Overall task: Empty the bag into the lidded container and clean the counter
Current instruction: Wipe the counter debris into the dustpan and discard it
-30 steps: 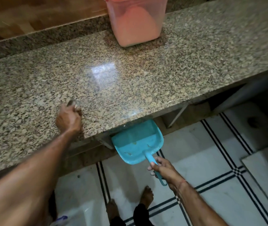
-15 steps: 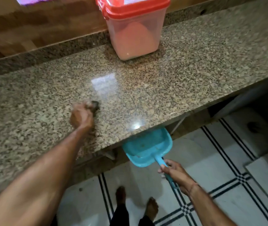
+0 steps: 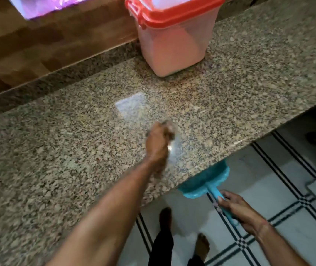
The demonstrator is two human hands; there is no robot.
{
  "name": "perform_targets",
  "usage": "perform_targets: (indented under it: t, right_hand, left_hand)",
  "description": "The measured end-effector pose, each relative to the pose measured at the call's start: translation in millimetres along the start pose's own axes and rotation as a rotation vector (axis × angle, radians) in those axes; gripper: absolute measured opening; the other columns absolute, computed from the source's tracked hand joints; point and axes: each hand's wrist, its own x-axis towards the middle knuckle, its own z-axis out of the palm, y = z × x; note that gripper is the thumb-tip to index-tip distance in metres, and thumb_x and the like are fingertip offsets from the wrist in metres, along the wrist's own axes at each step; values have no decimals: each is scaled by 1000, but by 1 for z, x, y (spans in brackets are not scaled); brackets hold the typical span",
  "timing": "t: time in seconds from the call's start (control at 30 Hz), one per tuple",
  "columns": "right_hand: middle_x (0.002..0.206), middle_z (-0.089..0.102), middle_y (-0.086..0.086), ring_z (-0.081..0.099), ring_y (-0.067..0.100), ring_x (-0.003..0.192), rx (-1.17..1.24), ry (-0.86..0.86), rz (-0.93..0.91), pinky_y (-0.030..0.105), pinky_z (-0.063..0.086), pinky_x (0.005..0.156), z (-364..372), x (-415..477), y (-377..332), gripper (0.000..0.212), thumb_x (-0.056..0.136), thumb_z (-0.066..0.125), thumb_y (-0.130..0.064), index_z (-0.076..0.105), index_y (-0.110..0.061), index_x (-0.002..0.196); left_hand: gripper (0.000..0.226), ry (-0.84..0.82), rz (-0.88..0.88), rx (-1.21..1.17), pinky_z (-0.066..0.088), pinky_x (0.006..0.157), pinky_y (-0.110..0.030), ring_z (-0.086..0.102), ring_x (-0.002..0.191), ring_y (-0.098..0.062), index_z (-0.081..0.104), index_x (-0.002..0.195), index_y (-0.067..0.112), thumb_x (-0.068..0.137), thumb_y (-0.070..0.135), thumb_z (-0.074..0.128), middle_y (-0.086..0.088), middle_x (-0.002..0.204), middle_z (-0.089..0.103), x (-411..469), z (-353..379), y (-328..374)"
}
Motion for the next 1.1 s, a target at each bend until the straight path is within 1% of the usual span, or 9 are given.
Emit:
perform_targets:
  t: [0.1,0.2,0.3,0.5,0.6,0.7,0.8,0.9,1.1]
  right_hand:
    - [102,68,8,74,9,80,-4,0,-11,17,58,67,5,3,-6,20,101,58,-1,64,1,120]
    - [95,71,6,73,11,83,15,5,-16,17,56,70,-1,1,-6,20,102,60,-4,65,-2,121]
    - [87,72,5,70,9,81,14,10,-11,14,53,68,-9,-7,-8,15,103,59,-7,68,-9,114]
    - [78,66,10,56,18,71,6,119,11,23,48,68,-32,-24,-2,25,104,60,-21,68,0,114]
    - [75,67,7,57,16,71,4,160,11,27,48,70,-43,-31,1,24,103,62,-26,70,-4,108]
    - [73,69,3,60,10,67,-44,200,9,25,49,68,-54,-38,8,23,101,65,-31,72,-10,104]
    - [74,69,4,62,8,67,-35,233,10,19,48,64,-62,-45,20,22,101,65,-28,72,-8,103]
    - [72,68,3,60,8,66,-23,235,11,17,46,63,-67,-51,28,21,101,65,-29,73,-10,102]
    - [74,70,2,60,19,74,-9,237,27,35,48,75,-79,-53,39,19,98,68,-36,75,-18,100]
  left_hand:
    - [29,166,-188,175,39,54,-8,58,77,-5,65,111,17,104,40,49,7,93,63,51,-45,-55]
    - [38,261,-465,273,50,77,-40,67,99,-41,72,110,11,100,41,51,-19,105,71,94,-78,-113]
    - [40,262,-558,302,51,90,-48,64,110,-47,71,112,4,99,36,53,-27,117,67,94,-69,-115]
    - [35,-85,96,275,40,79,-25,50,97,-11,64,129,30,106,46,44,2,122,58,46,23,-13]
    - [34,-144,309,215,45,68,-19,58,92,-9,62,129,35,105,49,43,9,119,58,56,27,2]
    - [39,37,90,433,51,72,-32,63,92,-17,62,113,25,98,57,46,5,109,65,114,-2,-54]
    - [57,208,-376,395,57,78,-49,70,95,-32,67,106,23,88,71,44,-2,100,73,190,-20,-152]
    - [39,214,-459,345,58,80,-50,71,101,-35,72,110,18,97,50,54,-13,107,74,169,-1,-110]
    - [32,-171,310,191,51,61,-17,57,86,0,69,121,35,105,49,44,22,128,55,67,74,44]
